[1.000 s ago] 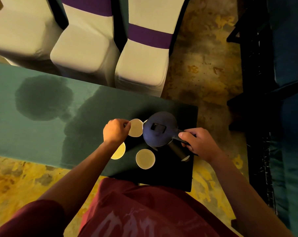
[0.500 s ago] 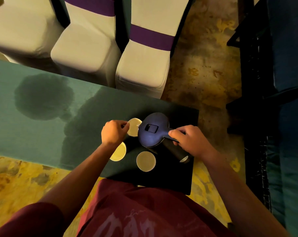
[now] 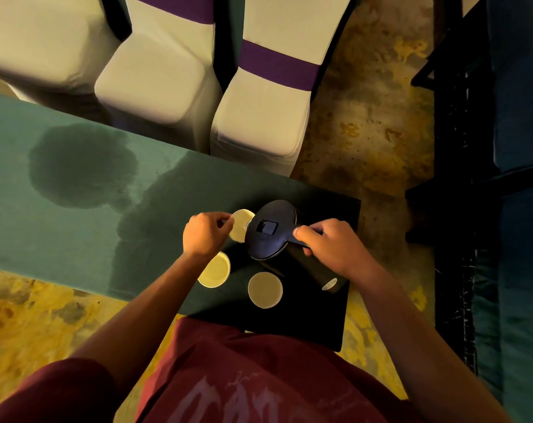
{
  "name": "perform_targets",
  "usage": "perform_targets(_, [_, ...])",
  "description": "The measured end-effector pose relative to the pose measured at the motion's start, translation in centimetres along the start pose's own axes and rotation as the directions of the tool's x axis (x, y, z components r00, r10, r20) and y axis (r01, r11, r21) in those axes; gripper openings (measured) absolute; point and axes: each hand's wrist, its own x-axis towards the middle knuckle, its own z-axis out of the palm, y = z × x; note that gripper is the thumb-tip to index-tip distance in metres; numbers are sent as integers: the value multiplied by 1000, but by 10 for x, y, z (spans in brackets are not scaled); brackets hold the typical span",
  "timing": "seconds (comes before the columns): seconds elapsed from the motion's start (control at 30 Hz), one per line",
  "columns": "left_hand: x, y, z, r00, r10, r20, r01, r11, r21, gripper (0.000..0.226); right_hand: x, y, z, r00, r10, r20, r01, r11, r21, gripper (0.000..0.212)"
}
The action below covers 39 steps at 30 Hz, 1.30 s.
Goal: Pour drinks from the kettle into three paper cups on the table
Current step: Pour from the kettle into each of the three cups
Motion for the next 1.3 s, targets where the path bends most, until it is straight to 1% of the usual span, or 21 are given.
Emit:
perform_targets(0.33, [0, -4, 1, 1000, 5, 5, -5, 999, -49, 24, 4, -8, 3, 1000, 18, 11, -18, 999, -26, 45])
perform_targets(0.8, [-3, -4, 1, 999, -11, 38, 14, 998, -63, 24, 7, -12, 1, 999, 33, 20, -32, 999, -28, 45])
perform_targets(1.07, [-5, -4, 2, 997, -58, 55, 64, 989, -132, 24, 5, -13, 0, 999, 35, 25, -34, 999, -33, 45])
perform_targets(1.3, [-2, -4, 1, 981, -154, 120, 179, 954, -241, 25, 5, -10, 0, 999, 27, 17, -26, 999, -22, 45])
